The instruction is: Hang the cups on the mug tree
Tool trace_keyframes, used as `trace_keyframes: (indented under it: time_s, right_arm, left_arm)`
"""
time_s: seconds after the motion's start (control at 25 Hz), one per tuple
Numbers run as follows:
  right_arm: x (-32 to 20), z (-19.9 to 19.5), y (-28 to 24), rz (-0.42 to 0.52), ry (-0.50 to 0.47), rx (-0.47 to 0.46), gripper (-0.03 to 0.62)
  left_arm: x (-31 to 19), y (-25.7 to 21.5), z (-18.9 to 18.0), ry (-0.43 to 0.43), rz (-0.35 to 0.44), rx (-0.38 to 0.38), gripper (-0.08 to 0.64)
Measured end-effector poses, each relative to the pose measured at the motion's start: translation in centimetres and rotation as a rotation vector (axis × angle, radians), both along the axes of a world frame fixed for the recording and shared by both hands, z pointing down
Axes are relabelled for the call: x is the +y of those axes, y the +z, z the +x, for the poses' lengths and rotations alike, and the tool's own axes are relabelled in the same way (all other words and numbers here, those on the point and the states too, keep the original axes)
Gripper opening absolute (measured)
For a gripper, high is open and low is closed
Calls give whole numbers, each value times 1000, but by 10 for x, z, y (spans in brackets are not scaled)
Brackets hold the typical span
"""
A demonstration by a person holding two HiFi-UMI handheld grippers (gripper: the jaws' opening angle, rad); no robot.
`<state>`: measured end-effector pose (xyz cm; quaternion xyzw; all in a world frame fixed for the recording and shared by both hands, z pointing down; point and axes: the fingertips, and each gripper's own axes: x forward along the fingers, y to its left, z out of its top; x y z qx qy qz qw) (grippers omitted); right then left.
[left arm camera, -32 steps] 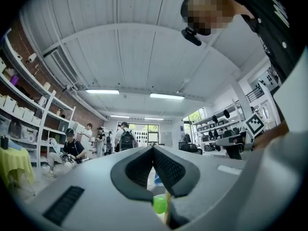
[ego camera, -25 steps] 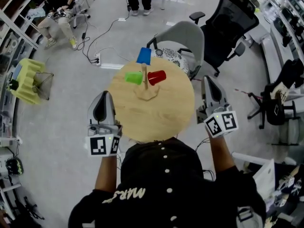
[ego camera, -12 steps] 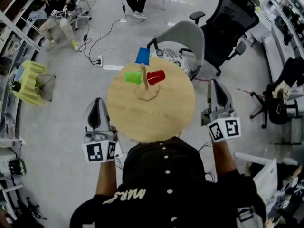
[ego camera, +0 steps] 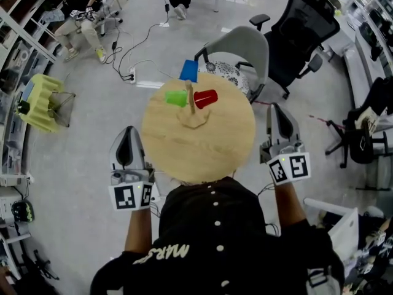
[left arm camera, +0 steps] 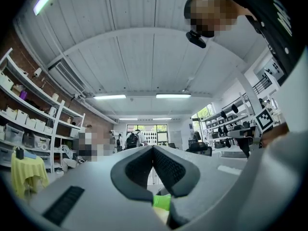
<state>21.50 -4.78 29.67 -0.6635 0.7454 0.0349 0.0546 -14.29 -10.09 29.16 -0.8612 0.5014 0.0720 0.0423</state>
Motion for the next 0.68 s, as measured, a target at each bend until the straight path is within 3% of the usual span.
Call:
trace_keyframes:
  time_s: [0.68]
  right_arm:
    - [-13,-14,-4,5,-26,39,-3]
  left_arm:
    - [-2,-5,3,24,23,-7,-6]
